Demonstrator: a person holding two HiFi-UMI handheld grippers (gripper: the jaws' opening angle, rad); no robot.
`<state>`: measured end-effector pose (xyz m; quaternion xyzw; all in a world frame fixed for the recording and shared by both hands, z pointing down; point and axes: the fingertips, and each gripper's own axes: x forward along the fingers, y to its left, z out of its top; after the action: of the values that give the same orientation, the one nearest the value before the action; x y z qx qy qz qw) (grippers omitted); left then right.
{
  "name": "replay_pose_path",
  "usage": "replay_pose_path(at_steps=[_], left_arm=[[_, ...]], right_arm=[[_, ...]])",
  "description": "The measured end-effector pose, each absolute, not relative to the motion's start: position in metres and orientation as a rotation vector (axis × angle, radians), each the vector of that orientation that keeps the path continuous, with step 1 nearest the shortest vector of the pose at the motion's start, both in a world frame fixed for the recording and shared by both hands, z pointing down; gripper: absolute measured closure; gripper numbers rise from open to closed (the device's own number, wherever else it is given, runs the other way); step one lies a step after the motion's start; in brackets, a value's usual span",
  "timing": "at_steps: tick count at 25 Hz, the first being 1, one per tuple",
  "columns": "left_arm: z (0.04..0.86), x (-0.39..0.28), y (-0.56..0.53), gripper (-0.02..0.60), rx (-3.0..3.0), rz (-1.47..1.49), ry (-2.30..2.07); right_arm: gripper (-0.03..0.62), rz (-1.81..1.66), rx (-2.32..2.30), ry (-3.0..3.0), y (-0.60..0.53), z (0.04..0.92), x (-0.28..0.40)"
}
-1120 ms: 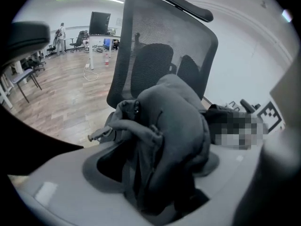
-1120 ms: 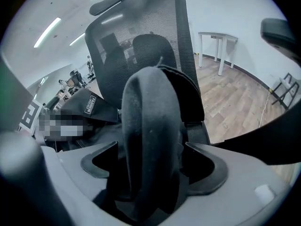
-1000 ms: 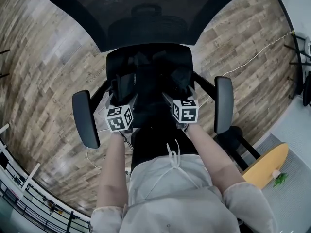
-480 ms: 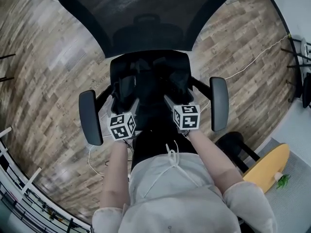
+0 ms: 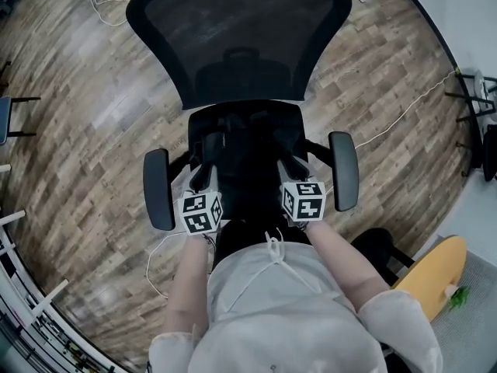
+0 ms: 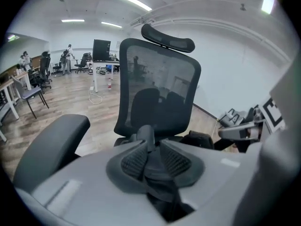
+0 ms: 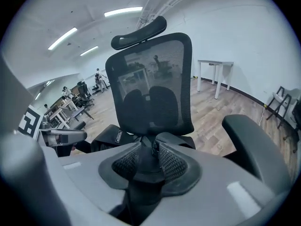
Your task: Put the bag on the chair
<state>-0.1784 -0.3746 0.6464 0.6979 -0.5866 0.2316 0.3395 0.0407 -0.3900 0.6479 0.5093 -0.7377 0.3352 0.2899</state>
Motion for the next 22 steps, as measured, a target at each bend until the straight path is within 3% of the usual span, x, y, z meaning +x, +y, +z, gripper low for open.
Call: replay_pose_path(at_steps=[5, 22], left_arm=[[0.609, -0.177, -0.367, 0.575, 1.862, 0.573, -1.530], [0.378, -0.130, -0.395, 0.575, 2.311, 0.287, -1.622]], right_arm=[[0.591, 0.880, 1.381, -2.006, -0.385, 0.614, 0.039], [0.595, 0.559, 1.456, -2.445, -0.412, 0.416, 0.026]])
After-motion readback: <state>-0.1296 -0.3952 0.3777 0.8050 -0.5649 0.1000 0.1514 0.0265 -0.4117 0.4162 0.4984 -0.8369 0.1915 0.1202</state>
